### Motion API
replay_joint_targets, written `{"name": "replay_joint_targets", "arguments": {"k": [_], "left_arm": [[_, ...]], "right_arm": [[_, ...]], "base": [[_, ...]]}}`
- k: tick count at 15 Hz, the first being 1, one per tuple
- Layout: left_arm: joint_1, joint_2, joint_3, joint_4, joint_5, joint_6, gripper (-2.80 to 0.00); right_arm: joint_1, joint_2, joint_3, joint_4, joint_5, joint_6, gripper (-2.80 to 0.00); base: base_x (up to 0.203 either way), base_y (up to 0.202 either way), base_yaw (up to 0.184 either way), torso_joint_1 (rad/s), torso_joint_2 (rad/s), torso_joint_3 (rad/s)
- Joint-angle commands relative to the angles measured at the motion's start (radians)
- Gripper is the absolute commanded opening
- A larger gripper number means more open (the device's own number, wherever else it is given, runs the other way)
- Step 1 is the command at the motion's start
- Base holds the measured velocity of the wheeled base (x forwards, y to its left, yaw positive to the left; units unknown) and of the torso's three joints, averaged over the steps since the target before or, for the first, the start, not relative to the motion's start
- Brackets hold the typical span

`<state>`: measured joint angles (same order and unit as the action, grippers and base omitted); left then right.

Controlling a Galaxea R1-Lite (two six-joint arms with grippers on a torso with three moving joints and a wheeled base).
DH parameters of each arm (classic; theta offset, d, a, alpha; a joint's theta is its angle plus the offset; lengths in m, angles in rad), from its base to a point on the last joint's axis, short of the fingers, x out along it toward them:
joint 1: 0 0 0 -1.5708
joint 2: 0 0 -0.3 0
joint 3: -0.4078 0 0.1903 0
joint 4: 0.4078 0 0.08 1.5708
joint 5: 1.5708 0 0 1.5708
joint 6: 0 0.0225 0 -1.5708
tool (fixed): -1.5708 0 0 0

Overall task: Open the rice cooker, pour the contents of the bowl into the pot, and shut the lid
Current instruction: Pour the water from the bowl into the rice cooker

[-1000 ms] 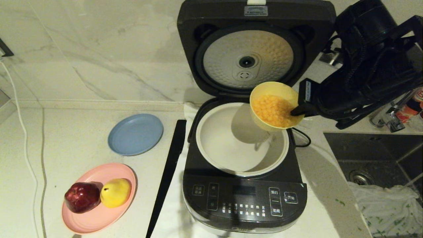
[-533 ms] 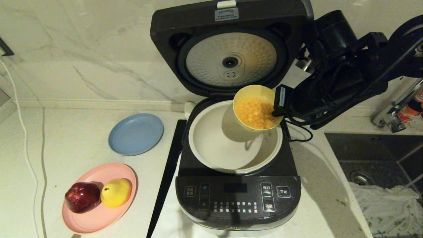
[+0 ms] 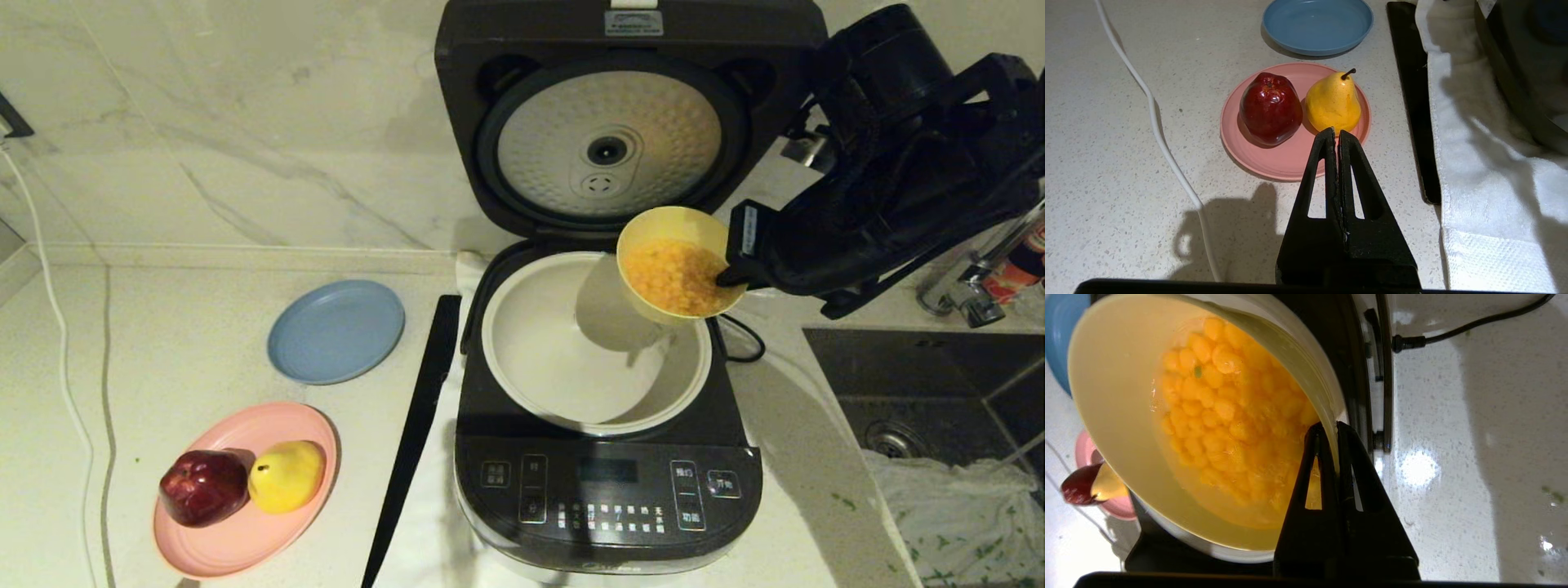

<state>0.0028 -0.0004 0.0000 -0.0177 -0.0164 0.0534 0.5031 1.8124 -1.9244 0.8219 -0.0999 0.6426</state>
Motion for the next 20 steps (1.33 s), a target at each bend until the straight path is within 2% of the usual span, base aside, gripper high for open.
{"name": "replay_joint_targets", "arguments": {"k": [1, 6, 13, 20], "left_arm": [[0.000, 0.000, 0.008, -0.001, 0.000, 0.000, -2.80], [0.000, 0.000, 0.008, -0.001, 0.000, 0.000, -2.80], [0.000, 0.000, 0.008, -0.001, 0.000, 0.000, -2.80], [0.000, 0.000, 0.008, -0.001, 0.000, 0.000, -2.80]], "right_arm": [[-0.021, -0.041, 0.004, 0.021, 0.007, 0.007, -2.80], [-0.009, -0.085, 0.005, 0.081, 0.026, 0.023, -2.80], [0.093, -0.029, 0.002, 0.069, 0.026, 0.040, -2.80], [0.087, 0.037, -0.003, -0.088, -0.002, 0.057, -2.80]], "base": [[0.000, 0.000, 0.000, 0.000, 0.00, 0.000], [0.000, 0.000, 0.000, 0.000, 0.00, 0.000], [0.000, 0.000, 0.000, 0.000, 0.00, 0.000], [0.000, 0.000, 0.000, 0.000, 0.00, 0.000]]}}
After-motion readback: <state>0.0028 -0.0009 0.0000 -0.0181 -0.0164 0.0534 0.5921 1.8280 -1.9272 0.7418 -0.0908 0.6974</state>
